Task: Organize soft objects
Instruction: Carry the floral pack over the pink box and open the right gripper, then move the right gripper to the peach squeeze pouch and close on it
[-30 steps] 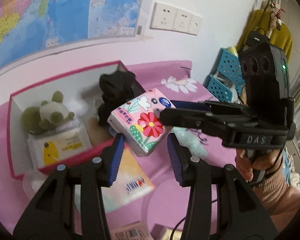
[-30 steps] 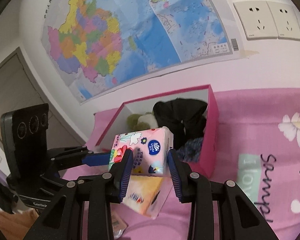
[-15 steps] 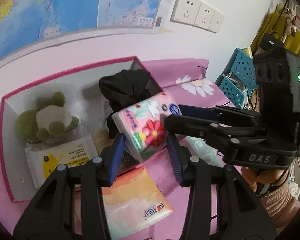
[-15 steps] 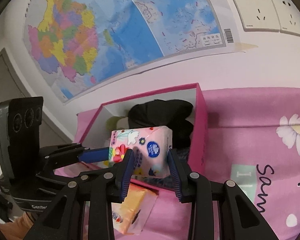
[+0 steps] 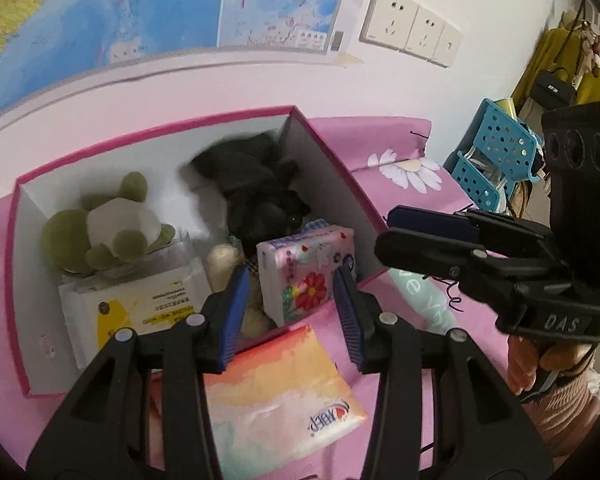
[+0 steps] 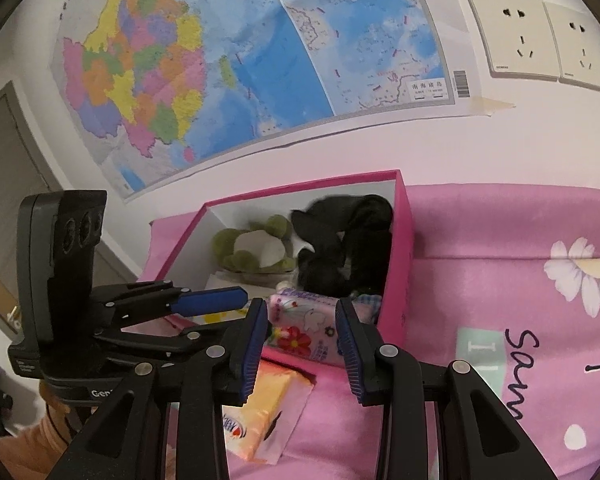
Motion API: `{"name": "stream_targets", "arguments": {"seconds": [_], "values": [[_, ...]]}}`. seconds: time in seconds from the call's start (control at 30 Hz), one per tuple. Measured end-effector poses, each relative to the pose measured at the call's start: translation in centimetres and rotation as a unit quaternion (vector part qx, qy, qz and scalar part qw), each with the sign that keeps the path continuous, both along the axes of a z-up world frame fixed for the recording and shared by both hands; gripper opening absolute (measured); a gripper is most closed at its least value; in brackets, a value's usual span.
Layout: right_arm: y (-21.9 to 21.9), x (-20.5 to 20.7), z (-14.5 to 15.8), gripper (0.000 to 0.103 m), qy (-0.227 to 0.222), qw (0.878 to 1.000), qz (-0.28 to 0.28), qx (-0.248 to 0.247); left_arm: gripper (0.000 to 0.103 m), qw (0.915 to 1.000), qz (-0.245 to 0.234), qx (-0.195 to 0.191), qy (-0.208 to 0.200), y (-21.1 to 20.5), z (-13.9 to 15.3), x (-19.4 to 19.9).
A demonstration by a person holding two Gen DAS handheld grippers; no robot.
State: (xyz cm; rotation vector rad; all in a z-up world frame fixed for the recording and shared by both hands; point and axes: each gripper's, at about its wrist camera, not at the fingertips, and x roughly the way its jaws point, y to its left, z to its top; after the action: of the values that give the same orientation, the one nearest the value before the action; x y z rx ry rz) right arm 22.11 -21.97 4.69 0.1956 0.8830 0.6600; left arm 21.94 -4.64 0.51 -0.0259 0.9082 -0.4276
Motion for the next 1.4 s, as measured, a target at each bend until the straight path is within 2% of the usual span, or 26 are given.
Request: {"name": "stream_targets", "arguments": {"seconds": [0.2,0.37,0.47,0.6,0.9,1.03,1.23,1.4], "values": [[-1.1,-2.9,1.3,0.036,-0.015,0.999,0.023,0.022,0.046,0.9985,-0.01,-0.003,-0.054,0.8,2.0,-4.3],[-1.8,-6.0,2.3,0.037,-0.019,0.998,0.046,0.041,0.047,0.9966,-0.022,-0.009,-0.079,1.9,3.0,-7.9],[-2.0,-7.7,2.3,0.038,-0.012,0.997,0.062,0.052,0.048,0.9967,-0.021,-0.01,-0.078,2.7,2.6,-9.7],[-1.7,-9.8,1.6,0.041,0.005,0.995,0.082,0.062,0.048,0.9983,-0.009,-0.007,-0.057,3.9,0.9,-11.9],[0.1,-13.6,0.5,0.041,0.038,0.988,0.126,0.082,0.048,0.9995,0.027,-0.016,0.003,7.3,-3.5,-15.2],[1.6,-14.6,-1.1,0.041,0.065,0.985,0.141,0.078,0.048,0.9987,0.037,-0.019,0.028,8.2,-5.6,-16.5],[4.6,-15.4,-4.6,0.041,0.113,0.98,0.158,0.047,0.048,0.9961,0.046,-0.028,0.069,9.3,-8.3,-17.8],[6.6,-15.5,-7.2,0.041,0.136,0.978,0.16,0.008,0.05,0.9945,0.04,-0.047,0.084,9.6,-9.1,-18.6]]}}
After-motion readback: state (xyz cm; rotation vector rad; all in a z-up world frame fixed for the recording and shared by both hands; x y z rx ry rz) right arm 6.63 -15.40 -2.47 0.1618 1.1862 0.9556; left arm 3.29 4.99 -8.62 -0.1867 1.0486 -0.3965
